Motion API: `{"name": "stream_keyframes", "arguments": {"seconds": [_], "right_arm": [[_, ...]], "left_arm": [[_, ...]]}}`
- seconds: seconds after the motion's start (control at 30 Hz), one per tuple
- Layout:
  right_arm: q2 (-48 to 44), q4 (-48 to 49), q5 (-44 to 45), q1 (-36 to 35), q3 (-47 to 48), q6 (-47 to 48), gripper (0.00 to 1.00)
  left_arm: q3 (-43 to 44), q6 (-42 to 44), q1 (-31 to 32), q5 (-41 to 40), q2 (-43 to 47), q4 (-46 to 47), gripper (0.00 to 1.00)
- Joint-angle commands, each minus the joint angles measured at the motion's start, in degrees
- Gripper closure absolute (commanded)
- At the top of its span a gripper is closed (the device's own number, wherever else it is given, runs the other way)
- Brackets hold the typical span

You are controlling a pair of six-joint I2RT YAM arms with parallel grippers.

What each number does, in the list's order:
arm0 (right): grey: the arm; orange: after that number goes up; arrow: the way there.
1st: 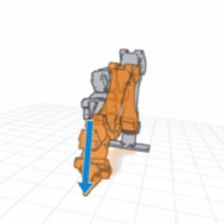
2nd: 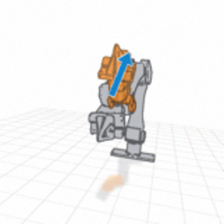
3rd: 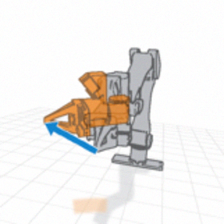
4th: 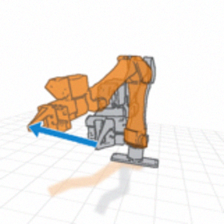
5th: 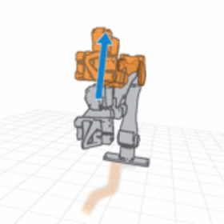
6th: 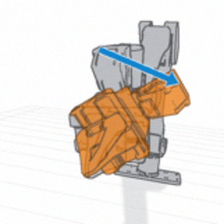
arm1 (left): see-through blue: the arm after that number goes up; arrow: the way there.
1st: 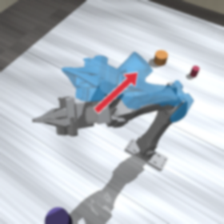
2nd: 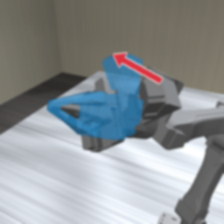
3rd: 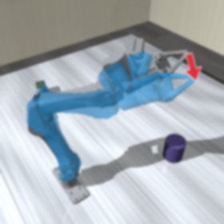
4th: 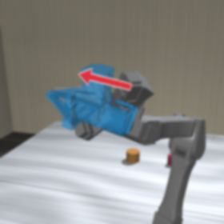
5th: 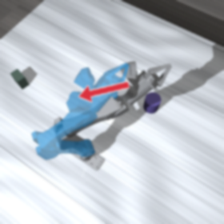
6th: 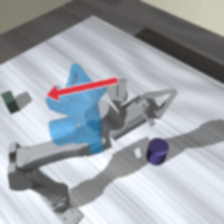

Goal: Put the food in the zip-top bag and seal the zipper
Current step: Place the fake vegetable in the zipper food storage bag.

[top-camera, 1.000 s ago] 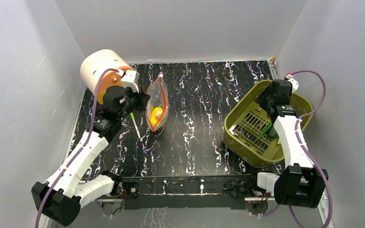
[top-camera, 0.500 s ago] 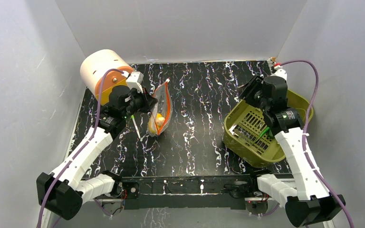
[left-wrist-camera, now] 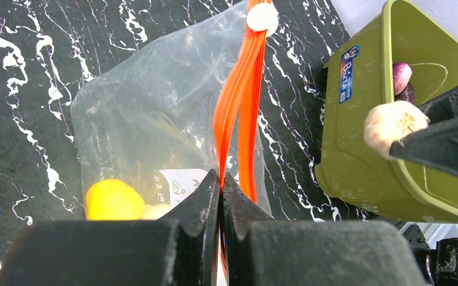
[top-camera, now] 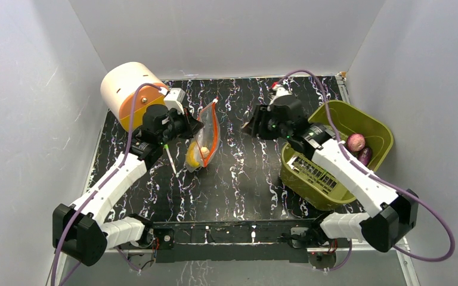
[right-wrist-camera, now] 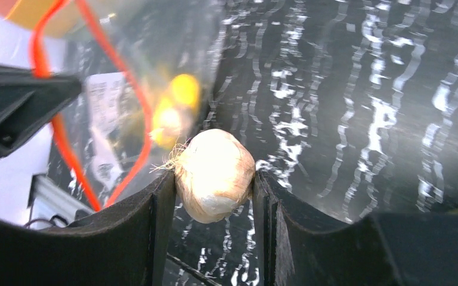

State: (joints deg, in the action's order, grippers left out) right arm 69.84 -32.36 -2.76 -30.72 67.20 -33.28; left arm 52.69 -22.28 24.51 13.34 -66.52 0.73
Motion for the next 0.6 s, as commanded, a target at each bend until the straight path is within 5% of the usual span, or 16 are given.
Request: {"name": "stream_keyframes", "arguments": {"seconds": [0.0,0.27,0.57], "right_arm": [[2.1,9.7,-3.0,-5.7,5.4,0.7,0.56],[2.7,26.8,-8.9,-10.1,-1.4,-4.6,0.56],[5.9,35.4,-11.0,-10.7,-4.3,-7.0,0.57]], "left_arm": [[2.5,1.1,0.3,0.0,0.3,-0.5,1.00],[2.6,-4.2,0.3,3.1,-2.3,-1.0,1.00],[5.8,-4.0,0.2,8.2,-2.1,-7.3,1.00]]}}
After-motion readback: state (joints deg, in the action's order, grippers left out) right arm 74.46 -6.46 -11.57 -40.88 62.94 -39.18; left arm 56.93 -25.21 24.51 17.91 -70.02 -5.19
